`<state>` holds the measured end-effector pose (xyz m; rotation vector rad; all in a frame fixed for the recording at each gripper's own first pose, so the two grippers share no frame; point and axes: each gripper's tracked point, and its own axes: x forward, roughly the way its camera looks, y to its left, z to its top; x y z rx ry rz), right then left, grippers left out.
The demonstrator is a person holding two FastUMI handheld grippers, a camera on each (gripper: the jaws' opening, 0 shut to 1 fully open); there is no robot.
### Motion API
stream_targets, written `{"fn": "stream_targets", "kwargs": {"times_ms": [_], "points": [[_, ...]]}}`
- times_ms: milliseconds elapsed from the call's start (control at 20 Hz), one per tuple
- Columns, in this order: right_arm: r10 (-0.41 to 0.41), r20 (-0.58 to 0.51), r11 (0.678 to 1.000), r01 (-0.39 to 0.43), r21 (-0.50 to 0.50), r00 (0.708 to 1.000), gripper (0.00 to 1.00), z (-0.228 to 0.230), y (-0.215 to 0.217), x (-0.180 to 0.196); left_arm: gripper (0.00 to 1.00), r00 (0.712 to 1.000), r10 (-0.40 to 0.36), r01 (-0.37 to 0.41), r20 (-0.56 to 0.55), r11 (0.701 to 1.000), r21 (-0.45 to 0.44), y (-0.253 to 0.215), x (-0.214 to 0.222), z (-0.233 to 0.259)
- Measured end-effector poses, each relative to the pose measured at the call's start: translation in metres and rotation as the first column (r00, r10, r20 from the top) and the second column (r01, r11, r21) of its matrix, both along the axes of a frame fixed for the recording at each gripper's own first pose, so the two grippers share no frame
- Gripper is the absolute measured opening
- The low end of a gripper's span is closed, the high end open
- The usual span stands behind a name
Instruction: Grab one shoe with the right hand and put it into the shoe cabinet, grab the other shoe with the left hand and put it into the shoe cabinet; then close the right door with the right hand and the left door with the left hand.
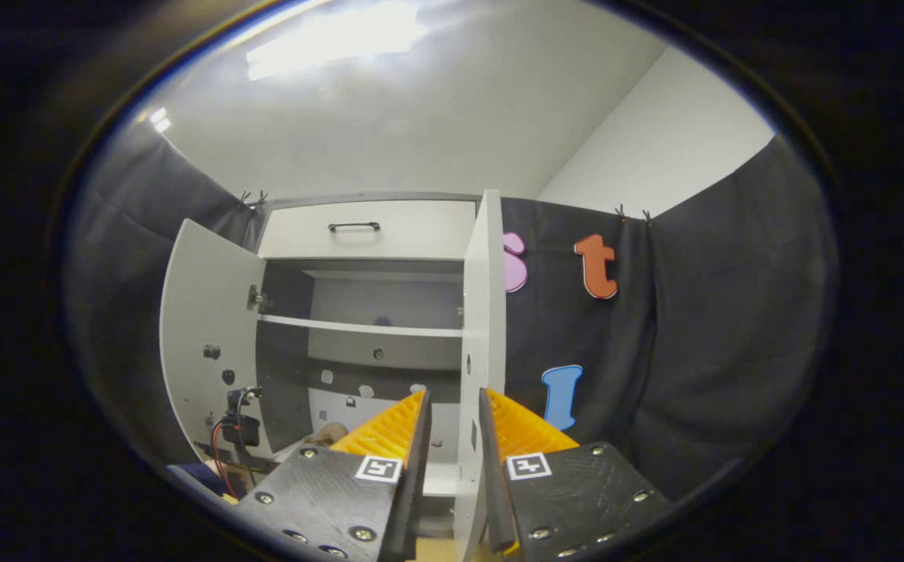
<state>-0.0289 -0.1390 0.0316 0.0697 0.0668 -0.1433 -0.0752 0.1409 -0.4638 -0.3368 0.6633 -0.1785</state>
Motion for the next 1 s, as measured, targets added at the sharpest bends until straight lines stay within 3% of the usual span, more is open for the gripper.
{"fn": "stream_targets", "kwargs": {"times_ms": [450,1000], "points": [[-0.078,0.012,0.995,0.079,-0.067,0.997,0.34,-0.002,-0.029,-0.01,0.01,0.999,0.046,-0.046,-0.02,0.999,0.021,-0.001,-0.003,0.003],[-0.21,-0.018,0.97,0.206,-0.127,0.978,0.34,-0.013,-0.064,-0.032,0.01,0.994,0.096,-0.087,-0.053,0.986,0.142,0.0,0.003,0.008]]}}
